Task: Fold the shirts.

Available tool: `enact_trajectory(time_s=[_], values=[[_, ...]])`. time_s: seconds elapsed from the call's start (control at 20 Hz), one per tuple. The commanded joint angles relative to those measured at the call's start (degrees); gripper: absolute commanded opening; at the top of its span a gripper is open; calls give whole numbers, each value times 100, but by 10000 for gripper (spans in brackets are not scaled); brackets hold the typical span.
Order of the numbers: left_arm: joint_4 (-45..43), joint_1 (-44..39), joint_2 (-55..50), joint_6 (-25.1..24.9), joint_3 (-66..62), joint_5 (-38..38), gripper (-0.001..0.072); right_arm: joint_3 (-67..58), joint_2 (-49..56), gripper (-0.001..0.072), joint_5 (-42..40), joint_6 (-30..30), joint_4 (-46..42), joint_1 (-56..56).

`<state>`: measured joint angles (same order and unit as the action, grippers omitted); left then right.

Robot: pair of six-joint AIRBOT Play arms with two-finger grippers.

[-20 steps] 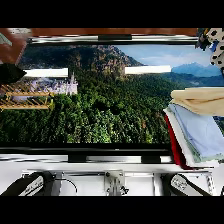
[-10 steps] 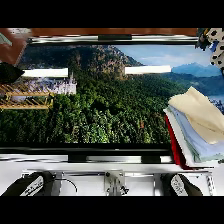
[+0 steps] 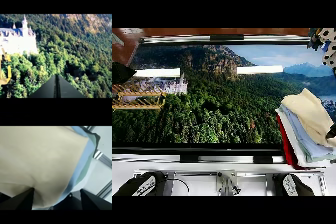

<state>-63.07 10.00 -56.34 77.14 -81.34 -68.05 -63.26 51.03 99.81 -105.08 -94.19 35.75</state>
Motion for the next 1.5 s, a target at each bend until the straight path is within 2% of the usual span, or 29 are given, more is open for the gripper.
enact_trajectory(time_s=[0.0, 0.2, 0.3, 0.35, 0.45, 0.5, 0.6, 0.65, 0.7, 0.75, 0.85, 0.95, 1.0, 1.05, 1.1, 1.45], values=[[7, -4, 4, -2, 0, 2, 36, -44, -271, 692, 721, 369, 221, -2], [232, -20, -31, 0, 0, 2, 37, -1086, -457, 687, 715, 719, -772, -2], [247, -107, -94, -2, 2, 0, 37, -1821, -452, 687, 595, 1217, -1314, -4], [249, -166, -131, -2, 2, 2, 37, -2111, -452, 686, 474, 1416, -1628, -4], [245, -323, -216, -31, 2, 4, 36, -2538, -450, 685, -70, 1384, -2035, -4], [245, -442, -280, -232, 2, 4, 35, -2649, -452, 684, -496, 1384, -1746, -4], [221, -780, -463, -758, 0, 4, 32, -2677, -411, 596, -1309, 1434, -433, -131], [22, -1038, -590, -793, -2, 7, 32, -2677, -313, 596, -1657, 1502, 238, -302], [-382, -1338, -734, -732, -2, -2, 31, -2677, -155, 596, -1952, 1558, 855, -564], [-1080, -1707, -896, -367, -2, -39, 32, -2677, 35, 596, -2107, 1550, 1182, -896], [-2378, -2389, -1263, 413, -4, -474, 35, -2677, 544, 597, -1895, 1550, 1093, -1786], [-2719, -2839, -1622, 516, -74, -1464, 70, -2677, 1139, 605, -1211, 1567, 765, -2664], [-2717, -2977, -1753, 691, -138, -1941, 243, -2677, 1408, 680, -839, 1681, 870, -3005], [-2717, -3088, -1836, 868, -186, -2361, 645, -2677, 1609, 679, -551, 1902, 1027, -3265], [-2717, -3156, -1843, 863, -197, -2566, 720, -2675, 1770, 679, -376, 2024, 992, -3501], [-2717, -3110, -1843, 1014, -192, -2350, 720, -2677, 2111, 679, -584, 1834, 986, -3781]])
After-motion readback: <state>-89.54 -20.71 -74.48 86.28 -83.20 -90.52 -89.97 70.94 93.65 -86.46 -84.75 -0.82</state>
